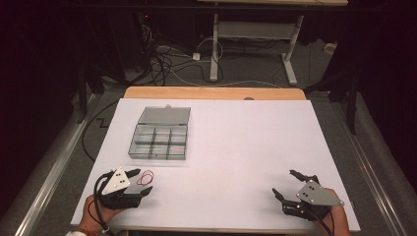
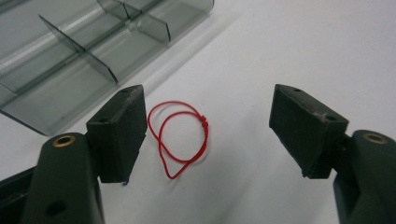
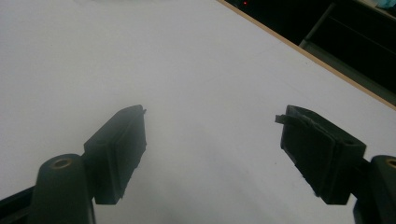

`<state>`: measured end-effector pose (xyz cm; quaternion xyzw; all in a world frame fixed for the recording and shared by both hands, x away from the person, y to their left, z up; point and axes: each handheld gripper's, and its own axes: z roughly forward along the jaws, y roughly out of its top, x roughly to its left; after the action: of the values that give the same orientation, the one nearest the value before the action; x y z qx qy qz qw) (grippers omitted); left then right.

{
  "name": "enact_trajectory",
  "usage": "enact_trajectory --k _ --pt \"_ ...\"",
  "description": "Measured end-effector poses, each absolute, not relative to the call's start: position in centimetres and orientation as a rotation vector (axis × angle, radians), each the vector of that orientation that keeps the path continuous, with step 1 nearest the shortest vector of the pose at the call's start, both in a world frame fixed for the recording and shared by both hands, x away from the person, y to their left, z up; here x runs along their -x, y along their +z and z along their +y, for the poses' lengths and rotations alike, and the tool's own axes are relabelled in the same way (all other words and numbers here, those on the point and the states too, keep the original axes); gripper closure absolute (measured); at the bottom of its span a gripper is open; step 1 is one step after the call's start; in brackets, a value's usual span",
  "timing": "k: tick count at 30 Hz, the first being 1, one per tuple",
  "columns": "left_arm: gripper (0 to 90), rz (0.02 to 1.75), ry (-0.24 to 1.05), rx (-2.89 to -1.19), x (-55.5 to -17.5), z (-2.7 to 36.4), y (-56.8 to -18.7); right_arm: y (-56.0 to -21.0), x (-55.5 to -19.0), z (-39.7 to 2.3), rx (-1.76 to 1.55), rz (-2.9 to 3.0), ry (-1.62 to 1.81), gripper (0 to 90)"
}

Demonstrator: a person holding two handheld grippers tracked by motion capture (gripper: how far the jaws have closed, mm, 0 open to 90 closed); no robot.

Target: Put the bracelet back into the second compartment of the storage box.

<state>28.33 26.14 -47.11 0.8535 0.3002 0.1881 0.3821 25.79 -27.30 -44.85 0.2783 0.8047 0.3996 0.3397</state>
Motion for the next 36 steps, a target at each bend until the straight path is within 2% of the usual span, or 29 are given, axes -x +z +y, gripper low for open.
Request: enact_trajectory --k 4,5,9,11,13,14,17,19,22,23,26,36 --pt "28.7 0.791 0.441 -2.184 -28.7 26.3 -47.4 -44.9 -25.7 -27.1 -0.718 2.104 1.044 23.2" --pt "32.7 0.789 0.43 -2.192 -28.8 26.2 -47.5 -45.0 -25.8 -26.9 -0.711 2.116 1.038 23.2" --pt "37.2 0.821 0.393 -2.217 -29.6 26.1 -47.8 -45.2 -25.9 -26.7 -0.704 2.132 1.026 23.2" --pt "46.2 0.821 0.366 -2.211 -29.9 26.2 -47.8 -45.3 -25.8 -26.7 -0.695 2.134 1.027 23.2" --pt "49.3 0.827 0.344 -2.239 -30.1 26.1 -48.0 -45.3 -25.8 -26.8 -0.694 2.13 1.034 23.2" --pt "54.0 0.831 0.321 -2.259 -30.2 26.1 -48.2 -45.3 -25.8 -26.8 -0.694 2.13 1.034 23.2" --pt "57.0 0.847 0.289 -2.253 -30.3 26.1 -48.3 -45.4 -25.7 -27.0 -0.697 2.129 1.03 23.2" --pt "68.0 0.885 0.281 -2.24 -30.5 26.3 -48.2 -45.3 -25.7 -27.0 -0.699 2.125 1.032 23.2" --pt "71.9 0.886 0.29 -2.257 -30.6 26.4 -48.1 -45.2 -25.6 -27.0 -0.688 2.119 1.02 23.2" --pt "82.2 0.88 0.285 -2.264 -30.5 26.3 -48.0 -45.2 -25.5 -27.1 -0.688 2.117 1.022 23.2" --pt "85.9 0.861 0.291 -2.282 -30.3 26.1 -47.9 -45.2 -25.5 -27.1 -0.689 2.117 1.02 23.2" --pt "86.2 0.852 0.339 -2.229 -29.8 26.5 -47.0 -45.2 -25.6 -27.1 -0.686 2.122 1.021 23.2"
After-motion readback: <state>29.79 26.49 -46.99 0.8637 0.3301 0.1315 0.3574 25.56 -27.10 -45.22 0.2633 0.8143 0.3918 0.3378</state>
